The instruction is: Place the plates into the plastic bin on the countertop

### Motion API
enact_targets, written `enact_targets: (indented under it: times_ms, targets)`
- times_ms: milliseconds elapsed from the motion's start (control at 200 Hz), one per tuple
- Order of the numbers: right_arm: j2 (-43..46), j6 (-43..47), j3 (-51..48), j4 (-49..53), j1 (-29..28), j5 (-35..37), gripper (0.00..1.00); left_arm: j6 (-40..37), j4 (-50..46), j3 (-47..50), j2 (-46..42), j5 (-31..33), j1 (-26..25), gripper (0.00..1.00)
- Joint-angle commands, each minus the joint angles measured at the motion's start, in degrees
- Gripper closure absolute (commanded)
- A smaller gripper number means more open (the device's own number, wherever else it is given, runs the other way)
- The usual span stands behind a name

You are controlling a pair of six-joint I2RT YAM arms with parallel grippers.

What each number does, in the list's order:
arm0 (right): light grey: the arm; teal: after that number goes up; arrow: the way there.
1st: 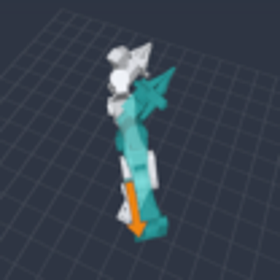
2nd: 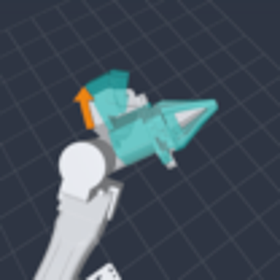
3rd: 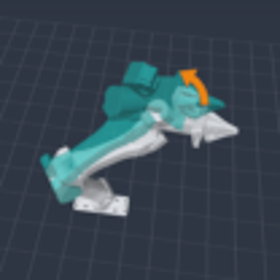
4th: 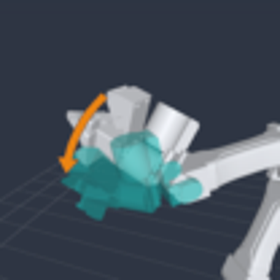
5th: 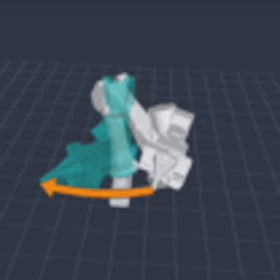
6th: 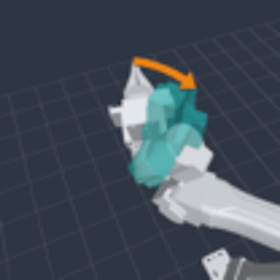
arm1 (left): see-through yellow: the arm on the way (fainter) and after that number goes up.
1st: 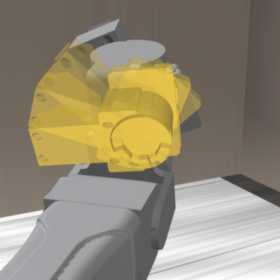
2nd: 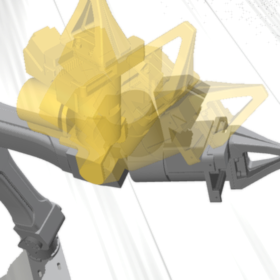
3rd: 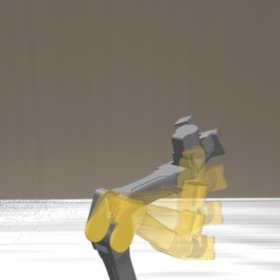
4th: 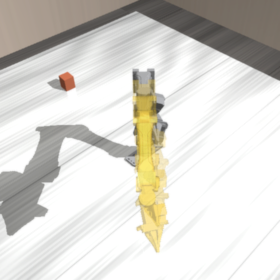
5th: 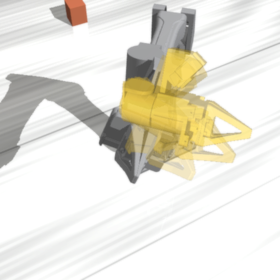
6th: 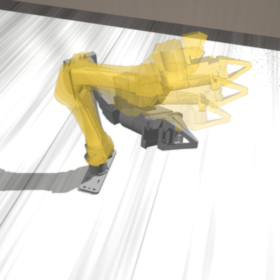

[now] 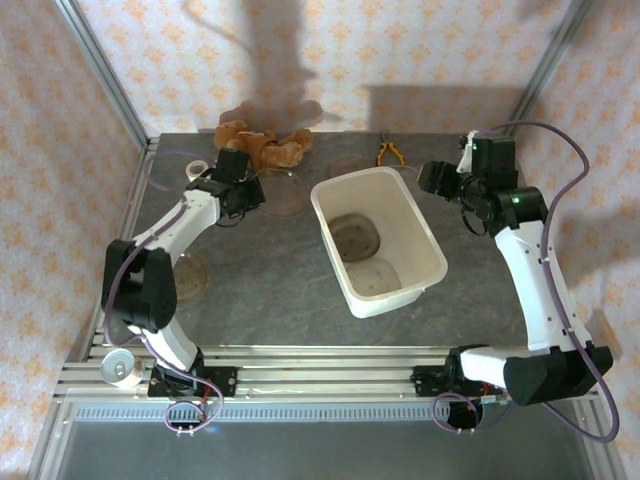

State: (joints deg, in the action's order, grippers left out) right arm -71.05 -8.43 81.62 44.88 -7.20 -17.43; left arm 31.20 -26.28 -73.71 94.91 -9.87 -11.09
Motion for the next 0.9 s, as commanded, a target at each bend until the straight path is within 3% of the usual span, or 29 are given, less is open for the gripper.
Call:
enact_targets:
  times_ms: [0, 410, 896]
  targets:
    - [-1.6, -0.9, 1.4, -2.0, -0.6, -2.0, 0.29, -3.6, -1.7, 0.9, -4.4, 3.5, 0.6, 1.0]
    - [-9.5, -0.1, 10.0, -2.8, -7.2, -8.3, 0.35, -9.0, 0.5, -5.2, -14.2, -2.2, -2.5, 1.0]
    - [-14.7, -0.8, 15.8, -5.5, -12.3, -14.5, 0.45, -10.7, 3.4, -15.7, -10.6, -9.4, -11.9, 1.0]
